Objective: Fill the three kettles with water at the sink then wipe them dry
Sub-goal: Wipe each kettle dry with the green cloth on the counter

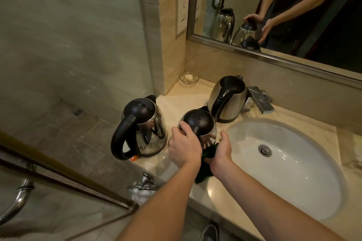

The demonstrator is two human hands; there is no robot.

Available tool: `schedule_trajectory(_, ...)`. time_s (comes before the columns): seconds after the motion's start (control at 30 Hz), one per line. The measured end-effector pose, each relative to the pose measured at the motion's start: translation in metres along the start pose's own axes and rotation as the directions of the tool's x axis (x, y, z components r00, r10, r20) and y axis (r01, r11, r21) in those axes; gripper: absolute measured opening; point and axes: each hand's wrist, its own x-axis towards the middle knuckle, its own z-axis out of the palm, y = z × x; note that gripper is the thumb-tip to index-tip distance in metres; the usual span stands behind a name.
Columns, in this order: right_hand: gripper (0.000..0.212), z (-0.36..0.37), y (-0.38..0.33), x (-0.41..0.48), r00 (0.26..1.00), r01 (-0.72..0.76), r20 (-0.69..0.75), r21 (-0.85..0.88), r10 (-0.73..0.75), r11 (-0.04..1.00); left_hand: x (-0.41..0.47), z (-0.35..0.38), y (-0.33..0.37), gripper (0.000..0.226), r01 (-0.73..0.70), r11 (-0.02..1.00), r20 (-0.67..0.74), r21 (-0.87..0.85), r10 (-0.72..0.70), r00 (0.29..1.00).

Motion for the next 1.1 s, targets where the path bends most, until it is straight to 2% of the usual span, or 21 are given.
schedule_trajectory(0.1,0.052,-0.001,-0.012,-0.016,1.000,-0.018,-0.004,0.071,0.018,0.997,0.000,-0.001,-0.001,0.052,-0.018,1.000,0.003,0.004,0.018,1.000)
schedule_trajectory(0.33,0.043,-0.001,-0.029,-0.031,0.996,0.069,0.049,0.153,-0.077,0.986,0.000,-0.005,0.000,0.058,-0.061,0.998,0.008,-0.005,0.061,0.998)
schedule_trajectory(0.47,0.017,0.000,-0.027,-0.034,0.994,0.069,0.075,0.172,-0.083,0.983,0.002,-0.006,-0.001,0.059,-0.081,0.997,0.010,0.011,0.080,0.997)
schedule_trajectory(0.5,0.016,0.000,-0.025,-0.032,0.994,0.069,0.069,0.160,-0.081,0.985,0.002,-0.006,-0.001,0.058,-0.087,0.996,0.012,0.011,0.087,0.996)
schedule_trajectory(0.87,0.035,-0.010,-0.003,-0.001,0.998,-0.023,0.055,0.143,0.015,0.989,0.005,-0.005,-0.004,0.052,-0.149,0.989,-0.008,0.012,0.149,0.989)
schedule_trajectory(0.97,0.052,-0.016,-0.010,-0.006,0.998,-0.003,0.067,0.158,-0.008,0.988,0.007,-0.005,-0.004,0.051,-0.163,0.986,0.005,0.028,0.163,0.987)
schedule_trajectory(1.1,0.054,-0.016,-0.021,-0.016,0.991,0.071,0.099,0.170,-0.089,0.983,0.010,-0.005,-0.005,0.054,-0.194,0.981,0.015,0.029,0.193,0.981)
